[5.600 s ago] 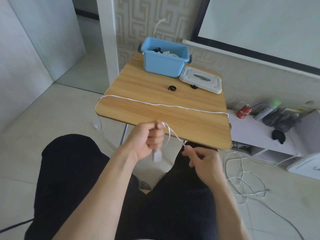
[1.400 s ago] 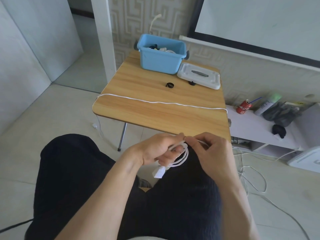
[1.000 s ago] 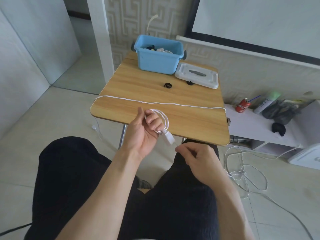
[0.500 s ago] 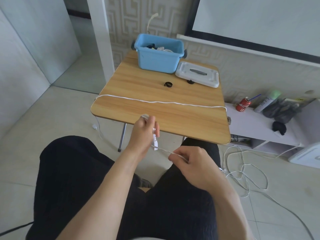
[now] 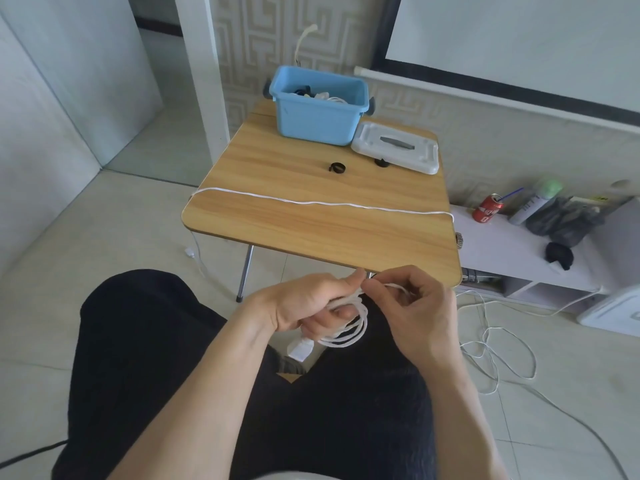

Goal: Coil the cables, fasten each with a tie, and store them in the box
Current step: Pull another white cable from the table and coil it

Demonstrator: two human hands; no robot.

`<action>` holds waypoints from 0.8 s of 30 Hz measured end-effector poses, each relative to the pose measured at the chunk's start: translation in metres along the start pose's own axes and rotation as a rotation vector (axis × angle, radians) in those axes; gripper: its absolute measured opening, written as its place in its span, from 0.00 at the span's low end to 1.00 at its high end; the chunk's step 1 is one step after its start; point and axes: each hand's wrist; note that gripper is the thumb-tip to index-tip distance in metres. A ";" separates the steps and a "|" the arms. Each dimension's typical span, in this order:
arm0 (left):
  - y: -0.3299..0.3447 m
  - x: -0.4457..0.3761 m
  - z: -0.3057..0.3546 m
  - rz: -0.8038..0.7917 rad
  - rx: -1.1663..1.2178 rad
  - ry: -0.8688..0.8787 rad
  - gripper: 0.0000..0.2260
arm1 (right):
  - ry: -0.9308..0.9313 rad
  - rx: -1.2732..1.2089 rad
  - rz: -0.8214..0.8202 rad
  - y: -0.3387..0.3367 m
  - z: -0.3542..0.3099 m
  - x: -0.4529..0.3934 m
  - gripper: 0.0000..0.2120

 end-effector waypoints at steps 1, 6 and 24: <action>-0.001 0.000 -0.001 -0.025 0.042 0.028 0.26 | -0.003 -0.010 -0.001 0.000 -0.001 -0.001 0.07; -0.012 0.007 -0.005 -0.077 0.282 0.114 0.25 | -0.017 0.015 -0.037 -0.002 -0.002 -0.004 0.06; -0.041 -0.009 -0.013 0.524 1.454 0.750 0.18 | 0.056 0.274 -0.379 0.008 0.015 0.001 0.09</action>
Point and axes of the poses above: each hand's wrist, its own x-axis away from the middle knuckle, its own y-axis out of the palm, z = x × y, and after that the axes turned 4 degrees about x, right-handed
